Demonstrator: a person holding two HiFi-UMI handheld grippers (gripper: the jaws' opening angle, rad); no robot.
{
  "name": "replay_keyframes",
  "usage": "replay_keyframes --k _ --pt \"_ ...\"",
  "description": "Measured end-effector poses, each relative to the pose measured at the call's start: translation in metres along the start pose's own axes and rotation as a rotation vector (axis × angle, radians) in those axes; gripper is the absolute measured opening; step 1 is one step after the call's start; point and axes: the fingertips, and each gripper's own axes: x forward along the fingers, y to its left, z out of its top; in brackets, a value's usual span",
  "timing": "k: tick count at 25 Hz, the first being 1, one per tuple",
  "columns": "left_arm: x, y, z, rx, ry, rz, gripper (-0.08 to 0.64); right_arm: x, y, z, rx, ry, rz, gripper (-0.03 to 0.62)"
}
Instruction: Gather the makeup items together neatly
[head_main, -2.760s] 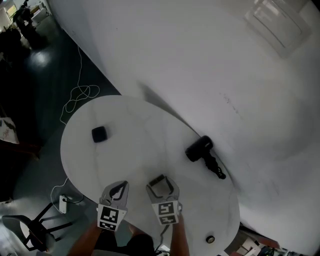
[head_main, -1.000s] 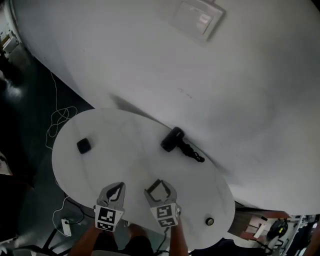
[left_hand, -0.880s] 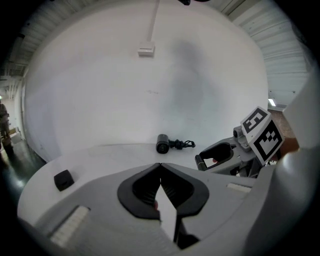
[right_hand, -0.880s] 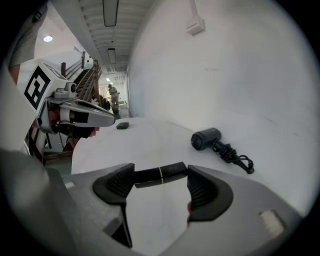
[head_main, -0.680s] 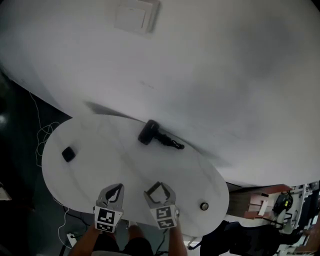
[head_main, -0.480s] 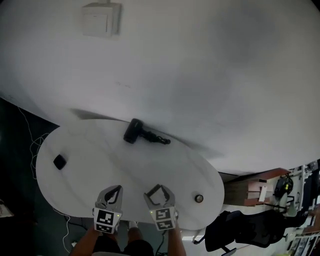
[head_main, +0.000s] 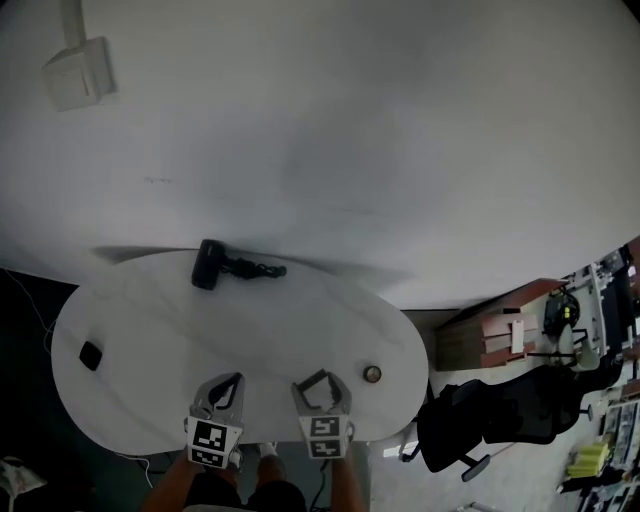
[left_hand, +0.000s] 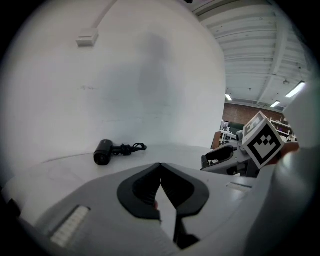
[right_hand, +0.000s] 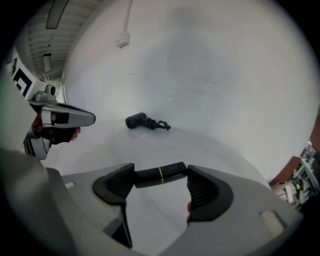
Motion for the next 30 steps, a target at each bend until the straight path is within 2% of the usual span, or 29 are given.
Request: replay_keyframes --k 6,12,24,30 --pt "0.028 -0.031 0.002 0.042 0.024 -0.087 0.011 -0.002 -0.038 -0.028 0.129 0.031 -0.096 0.334" --pt "0.049 -0.045 -0.004 0.072 0.059 -0.137 0.011 0.001 -0.064 -0.051 0.255 0.054 -0.18 0.334" --pt "0.073 -0.065 -0.028 0.105 0.117 -0.21 0.011 0.014 -0.089 -0.086 0.414 0.078 -0.276 0.334" --pt "0.076 -0.062 -0.039 0.1 0.137 -0.216 0.011 0.021 -0.093 -0.094 0.443 0.077 -0.318 0.334"
